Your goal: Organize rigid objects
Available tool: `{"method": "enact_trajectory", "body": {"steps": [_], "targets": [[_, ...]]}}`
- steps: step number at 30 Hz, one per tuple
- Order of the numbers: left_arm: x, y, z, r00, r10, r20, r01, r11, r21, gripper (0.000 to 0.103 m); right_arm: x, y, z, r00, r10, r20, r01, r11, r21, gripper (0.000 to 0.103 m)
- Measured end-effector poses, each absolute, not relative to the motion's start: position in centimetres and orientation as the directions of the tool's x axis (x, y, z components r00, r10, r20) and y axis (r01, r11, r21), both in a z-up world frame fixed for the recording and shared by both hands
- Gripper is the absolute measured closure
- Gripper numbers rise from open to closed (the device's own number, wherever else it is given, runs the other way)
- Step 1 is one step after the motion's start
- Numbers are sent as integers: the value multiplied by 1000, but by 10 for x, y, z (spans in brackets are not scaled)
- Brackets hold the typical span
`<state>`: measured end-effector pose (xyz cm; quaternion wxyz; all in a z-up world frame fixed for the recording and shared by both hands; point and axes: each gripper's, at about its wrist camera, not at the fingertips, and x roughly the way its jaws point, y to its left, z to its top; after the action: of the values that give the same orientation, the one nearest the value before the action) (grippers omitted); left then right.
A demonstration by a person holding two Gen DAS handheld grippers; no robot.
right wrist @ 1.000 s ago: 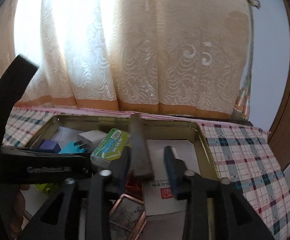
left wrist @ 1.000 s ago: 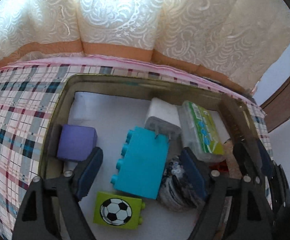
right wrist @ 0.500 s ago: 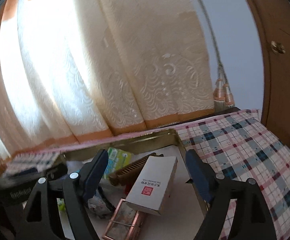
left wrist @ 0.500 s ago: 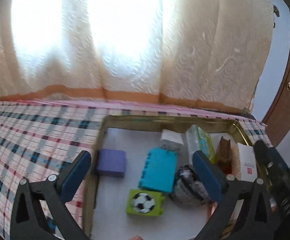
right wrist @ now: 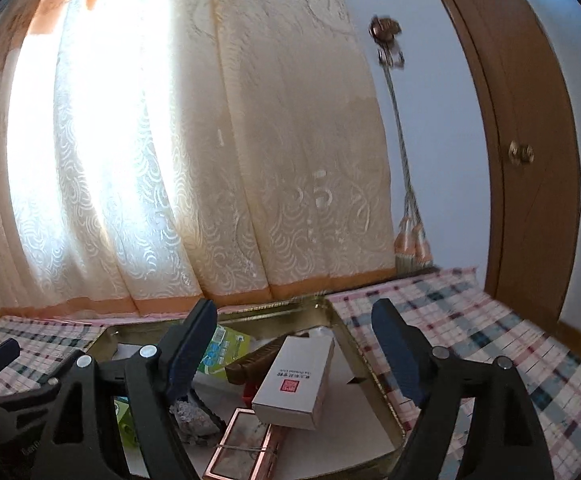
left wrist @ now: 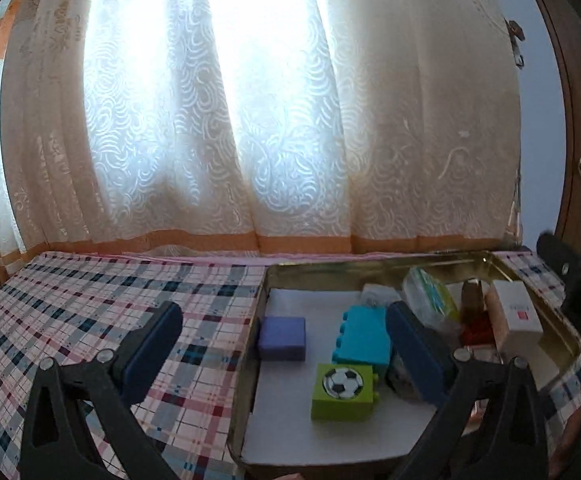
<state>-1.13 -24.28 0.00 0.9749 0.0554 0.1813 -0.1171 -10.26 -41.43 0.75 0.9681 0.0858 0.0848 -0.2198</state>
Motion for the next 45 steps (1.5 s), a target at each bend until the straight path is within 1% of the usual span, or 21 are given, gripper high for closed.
{"method": "enact_trajectory", "body": {"steps": [2,4,7,11,20,23,26,28,32,36,45], "targets": [[-14,-244,-1,905,-212,-370,254,965,70,0,-109,-410,9,888,-424,-179,447,887,118,21],[-19,-242,-1,910,-211,-356,249,966,64,0,-116,-408,10,884,-438,-165,458,881,117,21],[-23,-239,0,917,-212,-337,243,969,52,0,-126,-407,10,879,-454,-147,472,871,134,21],[-27,-235,0,916,-217,-338,241,970,31,0,-144,-400,11,877,-464,-123,479,864,157,21],[-49,-223,0,914,-253,-316,273,962,21,0,-167,-370,14,863,-502,-63,506,857,99,21],[-54,-220,0,913,-263,-313,284,959,22,0,-172,-366,14,860,-507,-56,510,854,103,21],[-60,-215,2,921,-265,-286,280,960,11,0,-178,-363,14,857,-513,-55,516,850,112,21],[-63,-213,3,924,-271,-269,283,959,7,0,-184,-359,15,855,-517,-31,517,848,112,21],[-66,-212,3,924,-276,-265,290,957,13,0,-193,-350,16,846,-532,29,528,845,91,19],[-65,-213,3,922,-276,-271,290,957,12,0,-194,-347,17,846,-532,41,528,846,79,18],[-66,-214,2,910,-297,-290,312,950,5,0,-192,-349,18,846,-532,31,529,845,83,18]]}}
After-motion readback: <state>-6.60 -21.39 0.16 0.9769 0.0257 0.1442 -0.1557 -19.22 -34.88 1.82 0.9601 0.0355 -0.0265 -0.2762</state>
